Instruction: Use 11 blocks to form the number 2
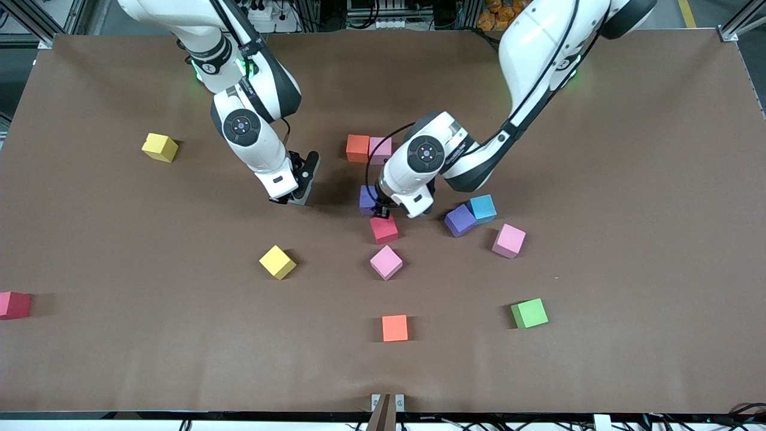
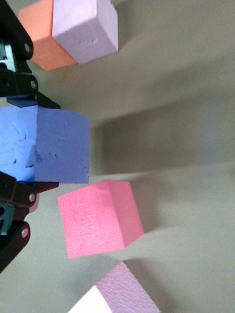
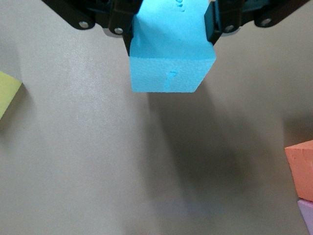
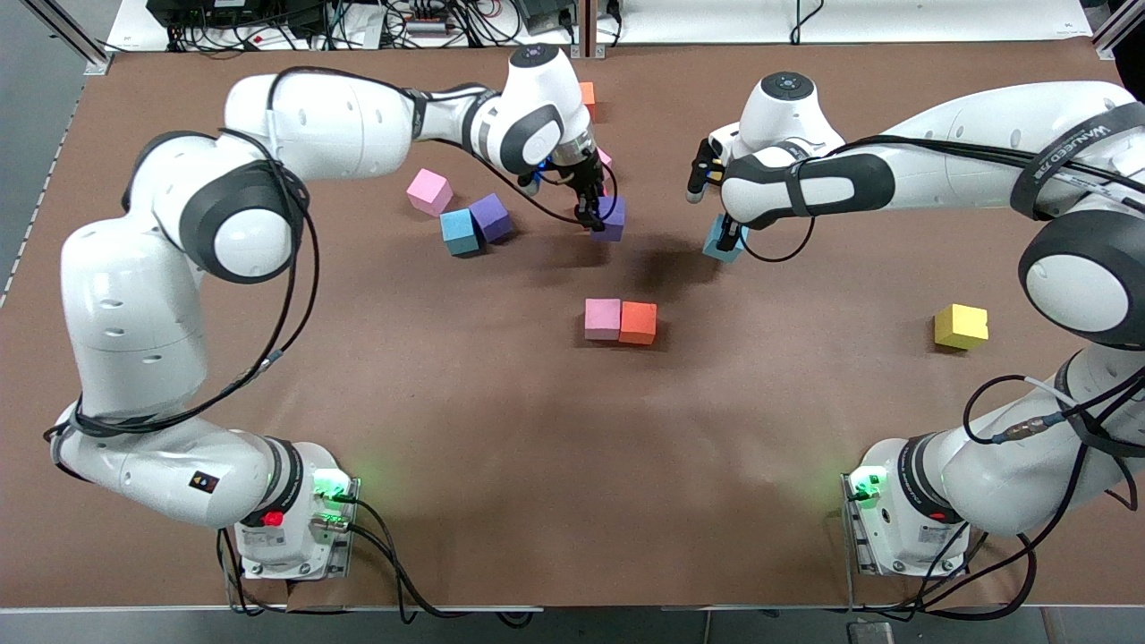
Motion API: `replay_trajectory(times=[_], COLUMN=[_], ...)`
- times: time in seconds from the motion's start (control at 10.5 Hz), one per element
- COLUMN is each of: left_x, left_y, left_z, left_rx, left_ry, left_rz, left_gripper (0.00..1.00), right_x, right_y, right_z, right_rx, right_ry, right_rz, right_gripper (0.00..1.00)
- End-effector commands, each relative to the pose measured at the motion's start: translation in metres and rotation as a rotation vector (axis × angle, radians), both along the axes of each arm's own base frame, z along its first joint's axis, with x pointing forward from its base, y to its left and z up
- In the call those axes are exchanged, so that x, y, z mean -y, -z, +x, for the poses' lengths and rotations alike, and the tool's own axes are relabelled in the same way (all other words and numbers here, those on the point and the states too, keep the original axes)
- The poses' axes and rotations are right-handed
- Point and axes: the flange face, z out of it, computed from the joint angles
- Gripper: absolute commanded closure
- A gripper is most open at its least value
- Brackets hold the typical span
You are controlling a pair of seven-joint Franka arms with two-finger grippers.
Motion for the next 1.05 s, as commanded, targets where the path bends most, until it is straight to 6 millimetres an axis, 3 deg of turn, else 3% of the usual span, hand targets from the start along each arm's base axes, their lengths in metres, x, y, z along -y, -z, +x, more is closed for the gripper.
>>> replay_trajectory(times=[0.0, 0.48, 0.67, 0.95], left_x=[-0.025, -0.070, -0.080, -0.082], left_y=[-0.005, -0.036, -0.023, -0.016], left_z=[-0.028, -0.085, -0.102, -0.107], left_rx=[-0.025, -0.032, -0.031, -0.017], left_ry=[-0.002, 0.071, 0.075, 0.052], left_rz=[0.055, -0.063, -0.077, -0.093], left_gripper=[1.00, 1.00, 1.00, 1.00], right_x=[0.002, 0.003, 0.003, 0.003], right_y=[0.000, 0.006, 0.007, 0.010], right_z=[0.002, 0.001, 0.001, 0.001], right_rx=[-0.010, -0.020, -0.023, -0.027], right_ry=[-0.017, -0.014, -0.013, -0.015], right_rz=[-0.009, -0.014, -0.015, -0.017], right_gripper=[1.00, 1.00, 1.00, 1.00])
